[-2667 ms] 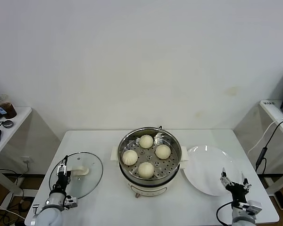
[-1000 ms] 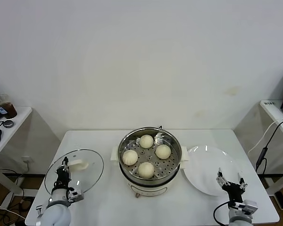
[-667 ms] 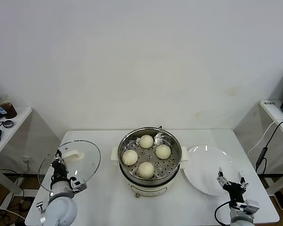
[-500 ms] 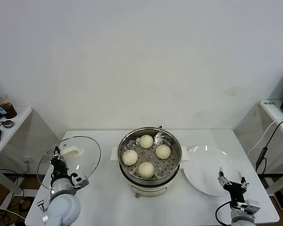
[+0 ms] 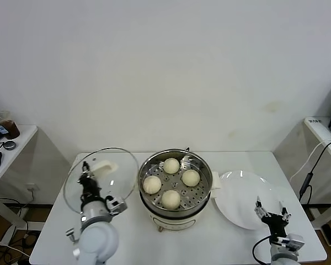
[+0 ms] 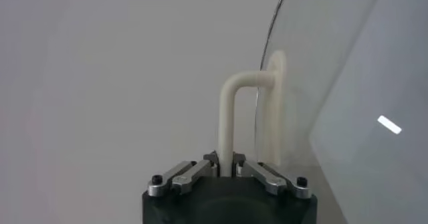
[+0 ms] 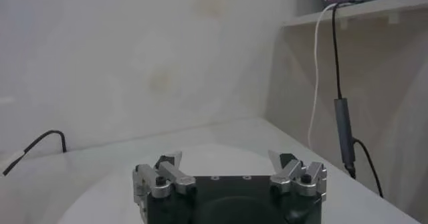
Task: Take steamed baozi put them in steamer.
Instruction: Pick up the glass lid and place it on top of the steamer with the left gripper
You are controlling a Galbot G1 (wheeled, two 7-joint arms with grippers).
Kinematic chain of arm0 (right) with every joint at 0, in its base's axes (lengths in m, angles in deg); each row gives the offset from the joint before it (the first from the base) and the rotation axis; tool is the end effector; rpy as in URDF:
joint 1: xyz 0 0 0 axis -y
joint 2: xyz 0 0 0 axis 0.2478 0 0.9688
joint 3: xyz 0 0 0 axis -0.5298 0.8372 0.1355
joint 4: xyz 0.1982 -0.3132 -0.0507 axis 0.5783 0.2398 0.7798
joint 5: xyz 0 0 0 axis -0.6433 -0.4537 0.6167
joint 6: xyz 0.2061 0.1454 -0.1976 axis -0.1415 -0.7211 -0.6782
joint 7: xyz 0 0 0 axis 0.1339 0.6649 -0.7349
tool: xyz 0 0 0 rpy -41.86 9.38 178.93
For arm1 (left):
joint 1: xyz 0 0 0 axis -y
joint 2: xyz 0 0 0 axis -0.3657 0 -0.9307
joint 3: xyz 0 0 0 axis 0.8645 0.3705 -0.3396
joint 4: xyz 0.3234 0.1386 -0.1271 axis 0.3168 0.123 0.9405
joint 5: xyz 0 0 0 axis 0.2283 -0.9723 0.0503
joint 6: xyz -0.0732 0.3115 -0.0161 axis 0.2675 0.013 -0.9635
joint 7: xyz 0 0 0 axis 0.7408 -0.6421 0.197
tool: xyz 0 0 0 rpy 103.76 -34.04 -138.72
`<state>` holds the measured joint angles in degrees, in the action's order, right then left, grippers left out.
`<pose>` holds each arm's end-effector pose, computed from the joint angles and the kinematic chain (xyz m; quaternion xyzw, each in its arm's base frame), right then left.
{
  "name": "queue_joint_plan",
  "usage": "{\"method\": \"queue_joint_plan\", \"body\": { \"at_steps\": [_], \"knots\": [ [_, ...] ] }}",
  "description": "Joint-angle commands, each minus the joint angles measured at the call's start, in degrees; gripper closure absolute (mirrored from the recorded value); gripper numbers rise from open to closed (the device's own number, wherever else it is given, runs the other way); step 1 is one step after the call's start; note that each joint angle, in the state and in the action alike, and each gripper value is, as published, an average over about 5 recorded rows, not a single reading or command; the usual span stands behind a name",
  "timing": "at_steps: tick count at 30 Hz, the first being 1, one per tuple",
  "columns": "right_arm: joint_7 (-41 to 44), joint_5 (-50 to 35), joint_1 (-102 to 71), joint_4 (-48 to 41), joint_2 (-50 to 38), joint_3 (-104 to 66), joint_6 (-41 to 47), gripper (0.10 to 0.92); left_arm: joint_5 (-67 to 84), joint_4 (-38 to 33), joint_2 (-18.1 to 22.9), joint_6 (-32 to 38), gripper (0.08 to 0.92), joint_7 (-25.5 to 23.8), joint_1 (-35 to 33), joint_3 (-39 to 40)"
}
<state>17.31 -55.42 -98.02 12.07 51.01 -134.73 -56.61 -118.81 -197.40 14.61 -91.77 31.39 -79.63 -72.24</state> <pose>0.1591 -0.1336 -0.3997 -0.1246 -0.9871 -0.0566 0.0835 0.2298 -0.0216 -0.2786 0.1463 -0.7537 -0.6233 0.1483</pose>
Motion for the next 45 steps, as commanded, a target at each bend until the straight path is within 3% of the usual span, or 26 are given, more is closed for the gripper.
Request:
{"method": "queue_joint_plan", "body": {
  "at_steps": [1,20,31,45],
  "knots": [
    [0.0,0.1,0.0,-0.5,-0.2,-0.8,0.1,0.203,-8.4,1.1,4.4,-1.2,0.826,-2.5,5.3,14.7],
    [0.0,1.7,1.3,-2.9,1.8,-1.1,0.0,0.203,-5.8,12.1,8.9,-1.3,0.826,-4.0,15.1,28.4],
    [0.0,1.7,1.7,-3.0,2.0,-1.1,0.1,0.203,-9.6,16.8,8.9,-1.3,0.826,-0.9,14.5,29.2],
    [-0.1,1.8,2.0,-3.6,2.2,-0.9,-0.4,0.203,-12.8,17.6,8.9,-1.3,0.826,-0.8,12.8,26.9]
  ]
}}
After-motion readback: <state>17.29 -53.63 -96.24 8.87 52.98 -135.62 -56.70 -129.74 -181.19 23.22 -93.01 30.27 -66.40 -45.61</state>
